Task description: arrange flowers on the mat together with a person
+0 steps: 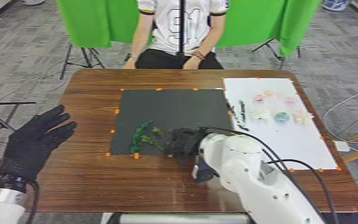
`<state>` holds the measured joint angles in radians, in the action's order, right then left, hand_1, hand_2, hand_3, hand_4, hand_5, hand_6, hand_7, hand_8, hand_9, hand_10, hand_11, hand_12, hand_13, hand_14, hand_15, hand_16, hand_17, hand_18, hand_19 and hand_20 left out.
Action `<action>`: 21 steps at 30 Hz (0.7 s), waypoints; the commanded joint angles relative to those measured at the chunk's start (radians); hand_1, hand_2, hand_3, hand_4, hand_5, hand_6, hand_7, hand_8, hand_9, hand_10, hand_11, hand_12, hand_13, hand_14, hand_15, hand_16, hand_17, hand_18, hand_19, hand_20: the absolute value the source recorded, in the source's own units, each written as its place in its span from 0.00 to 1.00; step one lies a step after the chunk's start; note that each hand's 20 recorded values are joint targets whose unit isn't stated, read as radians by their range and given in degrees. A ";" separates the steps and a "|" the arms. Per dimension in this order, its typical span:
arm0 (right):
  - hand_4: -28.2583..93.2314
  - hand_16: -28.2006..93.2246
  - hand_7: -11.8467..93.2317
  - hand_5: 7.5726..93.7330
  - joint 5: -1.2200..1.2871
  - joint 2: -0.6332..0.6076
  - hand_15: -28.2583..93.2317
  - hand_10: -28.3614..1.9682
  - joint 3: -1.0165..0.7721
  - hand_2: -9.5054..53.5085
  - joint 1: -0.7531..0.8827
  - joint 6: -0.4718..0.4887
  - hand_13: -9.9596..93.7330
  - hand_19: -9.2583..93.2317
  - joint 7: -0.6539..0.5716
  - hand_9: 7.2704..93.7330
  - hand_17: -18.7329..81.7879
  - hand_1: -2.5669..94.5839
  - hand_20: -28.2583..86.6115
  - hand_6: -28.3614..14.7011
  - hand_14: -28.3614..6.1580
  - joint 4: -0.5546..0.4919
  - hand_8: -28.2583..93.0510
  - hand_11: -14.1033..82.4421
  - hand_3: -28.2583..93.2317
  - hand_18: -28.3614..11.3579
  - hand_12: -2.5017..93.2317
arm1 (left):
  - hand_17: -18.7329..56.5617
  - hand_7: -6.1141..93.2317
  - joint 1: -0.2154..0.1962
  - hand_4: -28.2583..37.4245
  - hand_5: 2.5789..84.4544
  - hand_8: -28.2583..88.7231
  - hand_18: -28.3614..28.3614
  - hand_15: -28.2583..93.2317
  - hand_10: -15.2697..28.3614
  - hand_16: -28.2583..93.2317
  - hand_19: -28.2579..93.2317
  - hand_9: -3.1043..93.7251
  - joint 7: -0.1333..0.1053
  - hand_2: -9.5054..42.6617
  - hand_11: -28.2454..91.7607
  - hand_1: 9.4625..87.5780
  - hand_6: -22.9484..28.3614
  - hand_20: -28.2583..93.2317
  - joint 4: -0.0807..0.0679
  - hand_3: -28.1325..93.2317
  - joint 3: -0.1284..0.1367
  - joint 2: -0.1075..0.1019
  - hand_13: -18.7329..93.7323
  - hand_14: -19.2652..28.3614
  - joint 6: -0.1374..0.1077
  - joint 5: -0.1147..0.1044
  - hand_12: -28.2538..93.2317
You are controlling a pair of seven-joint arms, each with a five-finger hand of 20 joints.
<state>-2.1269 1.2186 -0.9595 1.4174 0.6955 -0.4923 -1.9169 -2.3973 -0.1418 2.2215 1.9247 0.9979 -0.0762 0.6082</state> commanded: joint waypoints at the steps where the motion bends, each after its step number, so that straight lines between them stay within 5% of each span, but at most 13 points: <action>1: 0.09 0.52 0.49 0.94 0.011 0.052 0.91 0.58 0.010 0.42 0.004 -0.028 0.92 1.00 -0.022 0.96 0.64 0.25 0.67 0.65 0.53 0.034 0.16 0.73 0.83 0.06 0.44 | 0.16 0.19 -0.001 0.06 0.47 0.18 0.92 0.54 0.67 0.24 0.64 0.37 0.005 0.20 0.41 0.22 0.57 0.36 -0.007 0.81 -0.007 0.008 0.41 0.75 -0.005 0.003 0.35; 21: 0.09 0.51 0.46 0.93 0.080 0.124 0.90 0.58 -0.007 0.43 -0.001 -0.065 0.91 1.00 -0.044 0.96 0.63 0.26 0.66 0.65 0.54 0.071 0.16 0.69 0.83 0.07 0.42 | 0.16 0.19 0.016 0.06 0.47 0.18 0.92 0.53 0.67 0.24 0.64 0.37 0.008 0.20 0.41 0.22 0.57 0.36 -0.013 0.82 -0.018 0.003 0.41 0.75 0.000 0.003 0.35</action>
<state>-2.0384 1.3111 -0.9785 1.4166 0.6327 -0.5383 -1.8592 -2.3844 -0.1401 2.2185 1.9171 0.9988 -0.0760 0.6088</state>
